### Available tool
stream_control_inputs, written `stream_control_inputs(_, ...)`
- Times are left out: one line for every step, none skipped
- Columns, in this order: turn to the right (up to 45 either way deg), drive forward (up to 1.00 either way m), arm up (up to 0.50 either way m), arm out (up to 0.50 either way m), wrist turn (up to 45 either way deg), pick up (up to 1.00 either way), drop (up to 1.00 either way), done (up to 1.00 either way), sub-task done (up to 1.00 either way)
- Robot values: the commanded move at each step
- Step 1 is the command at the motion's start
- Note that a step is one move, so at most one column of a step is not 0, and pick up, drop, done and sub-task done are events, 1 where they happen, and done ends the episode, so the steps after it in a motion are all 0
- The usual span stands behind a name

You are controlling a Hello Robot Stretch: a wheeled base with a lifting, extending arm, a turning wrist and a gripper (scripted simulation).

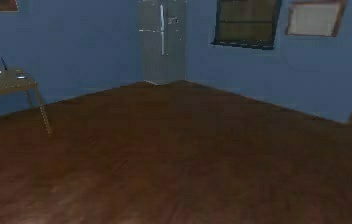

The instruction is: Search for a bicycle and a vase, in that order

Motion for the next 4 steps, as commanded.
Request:
stream_control_inputs(45.0,0.0,0.0,0.0,0.0,0.0,0.0,0.0,0.0)
stream_control_inputs(18.0,0.0,0.0,0.0,0.0,0.0,0.0,0.0,0.0)
stream_control_inputs(0.0,1.0,0.0,0.0,0.0,0.0,0.0,0.0,0.0)
stream_control_inputs(0.0,1.0,0.0,0.0,0.0,0.0,0.0,0.0,0.0)
